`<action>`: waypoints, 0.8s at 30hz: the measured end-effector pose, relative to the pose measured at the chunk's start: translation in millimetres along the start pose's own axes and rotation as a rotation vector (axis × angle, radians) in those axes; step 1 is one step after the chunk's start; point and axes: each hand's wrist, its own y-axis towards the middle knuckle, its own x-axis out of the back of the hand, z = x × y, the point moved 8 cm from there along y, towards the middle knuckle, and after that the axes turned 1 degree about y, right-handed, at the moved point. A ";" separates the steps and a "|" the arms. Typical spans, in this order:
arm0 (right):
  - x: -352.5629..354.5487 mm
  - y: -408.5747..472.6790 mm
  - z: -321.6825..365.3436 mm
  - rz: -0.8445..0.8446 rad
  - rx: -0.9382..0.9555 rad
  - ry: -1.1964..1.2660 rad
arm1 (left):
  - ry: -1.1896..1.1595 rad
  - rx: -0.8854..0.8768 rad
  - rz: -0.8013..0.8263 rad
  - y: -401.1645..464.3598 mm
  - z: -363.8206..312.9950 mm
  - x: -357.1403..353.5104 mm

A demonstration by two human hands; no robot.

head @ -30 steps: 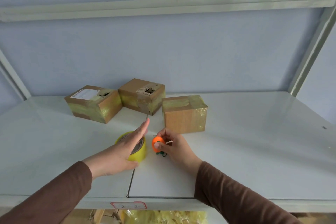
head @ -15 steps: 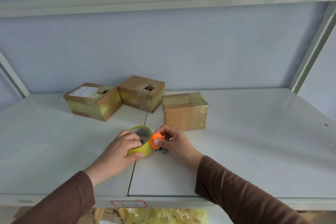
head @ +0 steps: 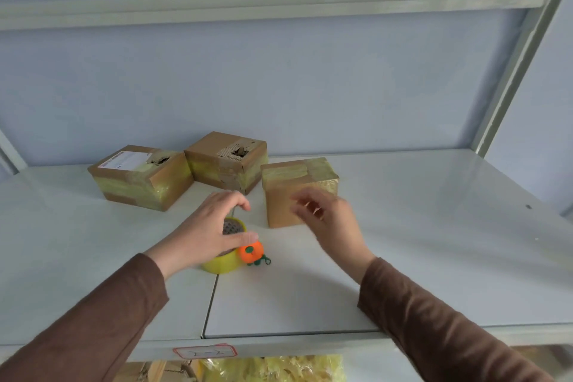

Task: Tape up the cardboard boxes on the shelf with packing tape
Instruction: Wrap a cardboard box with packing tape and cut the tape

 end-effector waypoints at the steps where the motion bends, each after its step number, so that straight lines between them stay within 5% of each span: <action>1: 20.6 2.7 -0.3 -0.107 0.042 -0.048 | -0.005 -0.030 -0.017 9.3 -9.7 -1.8; 4: 63.0 13.1 -29.6 -0.252 -0.103 -0.056 | -0.034 -0.058 -0.072 37.2 -33.8 -10.9; 8: 51.4 19.1 -66.3 0.013 -0.416 0.246 | -0.001 -0.012 -0.322 70.5 -56.7 -5.8; 15: 37.7 9.7 -61.9 0.038 -0.395 0.316 | -0.020 0.117 -0.238 97.6 -60.4 -24.3; 24: 42.0 4.7 -53.5 -0.136 -0.209 -0.027 | 0.414 0.182 -0.270 88.7 -65.8 -38.3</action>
